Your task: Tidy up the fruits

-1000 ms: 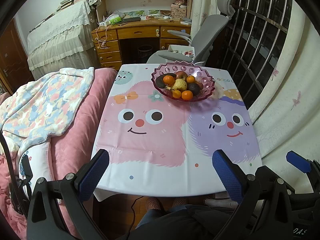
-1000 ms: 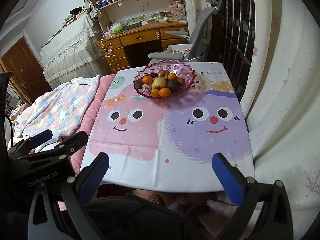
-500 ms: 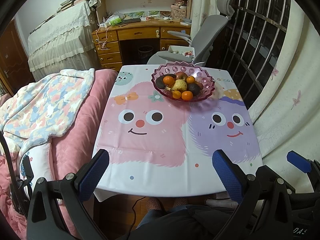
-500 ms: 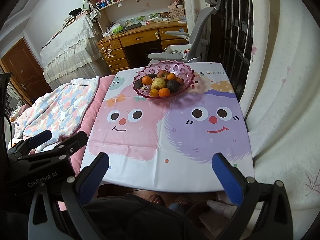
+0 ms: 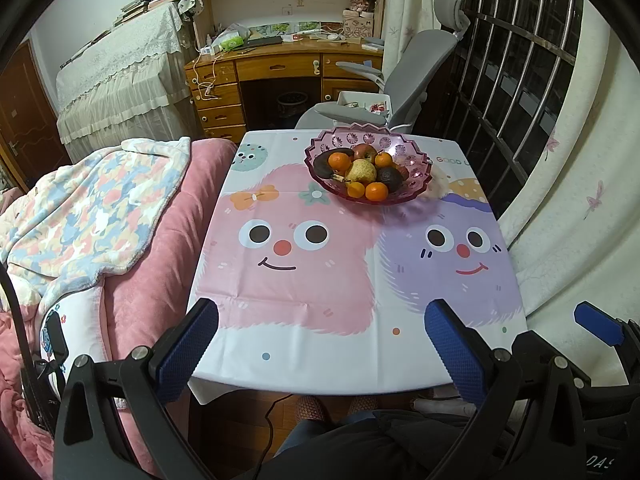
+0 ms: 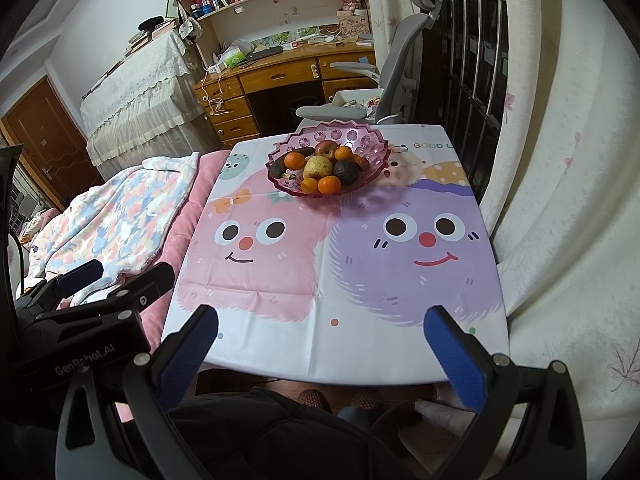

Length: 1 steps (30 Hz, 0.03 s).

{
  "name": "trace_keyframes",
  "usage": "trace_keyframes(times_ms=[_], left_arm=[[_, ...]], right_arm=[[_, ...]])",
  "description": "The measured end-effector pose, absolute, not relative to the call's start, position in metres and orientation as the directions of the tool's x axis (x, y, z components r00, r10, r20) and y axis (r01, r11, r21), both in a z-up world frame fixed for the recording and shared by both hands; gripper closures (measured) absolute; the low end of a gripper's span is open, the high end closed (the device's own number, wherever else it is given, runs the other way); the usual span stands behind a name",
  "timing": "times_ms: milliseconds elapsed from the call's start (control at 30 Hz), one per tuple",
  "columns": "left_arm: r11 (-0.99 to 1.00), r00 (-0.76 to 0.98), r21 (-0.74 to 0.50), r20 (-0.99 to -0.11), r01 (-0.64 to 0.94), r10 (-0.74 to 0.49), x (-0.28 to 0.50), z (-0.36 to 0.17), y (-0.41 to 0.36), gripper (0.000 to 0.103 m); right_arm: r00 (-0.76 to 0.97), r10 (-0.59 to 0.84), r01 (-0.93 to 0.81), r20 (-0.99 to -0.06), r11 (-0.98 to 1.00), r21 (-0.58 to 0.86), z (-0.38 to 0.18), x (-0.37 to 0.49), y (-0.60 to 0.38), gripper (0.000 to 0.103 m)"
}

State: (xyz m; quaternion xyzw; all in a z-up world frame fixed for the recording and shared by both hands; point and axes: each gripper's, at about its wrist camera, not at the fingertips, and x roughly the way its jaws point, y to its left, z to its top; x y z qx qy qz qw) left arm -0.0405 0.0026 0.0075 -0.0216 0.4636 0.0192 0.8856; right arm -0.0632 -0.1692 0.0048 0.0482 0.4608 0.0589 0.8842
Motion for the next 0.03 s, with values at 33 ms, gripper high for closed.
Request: trace_keyframes(times_ms=[33], left_arm=[[0.998, 0.569, -0.02, -0.822, -0.054, 0.015, -0.0404, 0.0074, 0.0022, 0.0]], right_arm=[[0.568, 0.149, -0.06, -0.81, 0.988, 0.14, 0.0048, -0.0631, -0.1694, 0.0]])
